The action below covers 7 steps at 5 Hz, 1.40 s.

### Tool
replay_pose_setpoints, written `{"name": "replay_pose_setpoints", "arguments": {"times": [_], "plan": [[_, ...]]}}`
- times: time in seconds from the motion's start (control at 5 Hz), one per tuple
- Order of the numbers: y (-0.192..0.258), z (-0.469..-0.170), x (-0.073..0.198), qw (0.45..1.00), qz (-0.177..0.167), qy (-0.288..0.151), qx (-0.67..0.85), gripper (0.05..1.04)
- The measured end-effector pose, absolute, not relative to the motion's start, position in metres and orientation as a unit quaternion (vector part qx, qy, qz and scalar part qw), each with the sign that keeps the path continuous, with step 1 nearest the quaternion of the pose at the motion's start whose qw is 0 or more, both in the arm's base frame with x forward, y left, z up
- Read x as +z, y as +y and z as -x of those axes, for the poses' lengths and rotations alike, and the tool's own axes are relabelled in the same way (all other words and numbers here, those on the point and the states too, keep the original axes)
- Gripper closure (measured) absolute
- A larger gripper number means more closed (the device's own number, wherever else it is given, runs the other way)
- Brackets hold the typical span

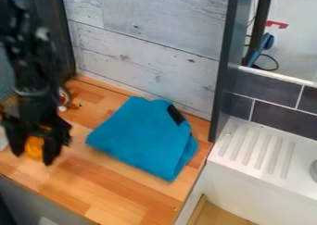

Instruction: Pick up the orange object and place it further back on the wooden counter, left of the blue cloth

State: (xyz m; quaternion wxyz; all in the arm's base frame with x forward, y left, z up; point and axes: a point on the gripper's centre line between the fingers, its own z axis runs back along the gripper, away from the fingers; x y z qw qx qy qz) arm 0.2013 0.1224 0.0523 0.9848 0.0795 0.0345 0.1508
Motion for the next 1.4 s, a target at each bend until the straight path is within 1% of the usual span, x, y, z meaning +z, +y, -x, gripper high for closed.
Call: {"name": "replay_pose_setpoints", "arguments": {"times": [0.2, 0.4, 0.6, 0.8, 1.0, 1.2, 1.4], "plan": [[0.132, -0.201, 0.063, 0.984, -0.087, 0.03, 0.156, 0.3], [0.144, -0.215, 0.063, 0.985, -0.09, 0.037, 0.14, 0.3], [0.151, -0.235, 0.05, 0.989, -0.082, 0.048, 0.111, 0.3], [0.153, -0.253, 0.032, 0.994, -0.055, 0.056, 0.079, 0.3], [0.153, -0.272, 0.024, 0.996, -0.047, 0.063, 0.039, 0.3], [0.15, -0.283, 0.017, 0.997, -0.031, 0.068, 0.015, 0.3], [0.156, -0.28, 0.013, 0.997, -0.02, 0.076, -0.002, 0.3]]}}
